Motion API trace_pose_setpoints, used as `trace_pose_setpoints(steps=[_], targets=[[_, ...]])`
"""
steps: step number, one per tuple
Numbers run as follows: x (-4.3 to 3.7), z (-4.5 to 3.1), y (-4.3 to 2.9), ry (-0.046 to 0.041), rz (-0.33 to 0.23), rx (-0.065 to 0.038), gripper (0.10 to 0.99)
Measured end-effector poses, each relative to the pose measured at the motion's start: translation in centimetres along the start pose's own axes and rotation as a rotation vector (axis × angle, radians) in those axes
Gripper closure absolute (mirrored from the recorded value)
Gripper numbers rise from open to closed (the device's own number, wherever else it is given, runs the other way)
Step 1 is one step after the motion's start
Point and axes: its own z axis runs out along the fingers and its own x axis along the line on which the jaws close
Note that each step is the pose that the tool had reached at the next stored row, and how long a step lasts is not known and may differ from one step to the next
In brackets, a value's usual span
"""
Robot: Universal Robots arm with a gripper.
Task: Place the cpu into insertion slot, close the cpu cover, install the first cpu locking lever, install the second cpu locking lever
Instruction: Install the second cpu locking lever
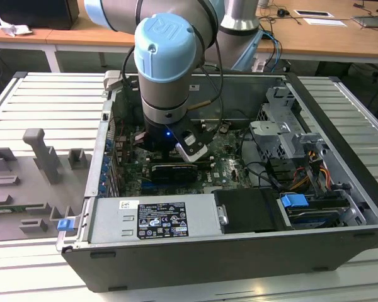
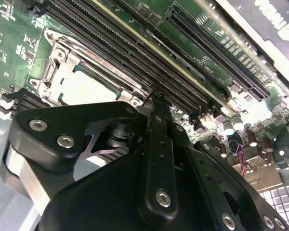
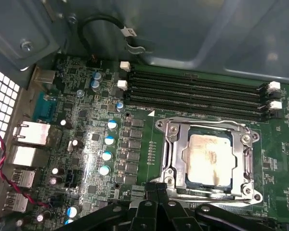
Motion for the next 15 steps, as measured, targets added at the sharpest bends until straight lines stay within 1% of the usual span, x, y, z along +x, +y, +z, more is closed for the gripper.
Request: trace_pose_setpoints(steps=[2,5,11,12,15], targets=[[0.01,0.15,-0.03,-0.0010,0.000,-0.007,0.980],[0.03,0.38,-0.10,-0.0022,0.000,-0.014,0.980],[0.29,0.58,-0.13,-0.0021,0.000,-0.015,0.980],[0.29,0.45,-0.08,-0.0025,0.000,-0.016,0.980],[0.27,-0.35,0.15,-0.0025,0.000,-0.017,0.980]])
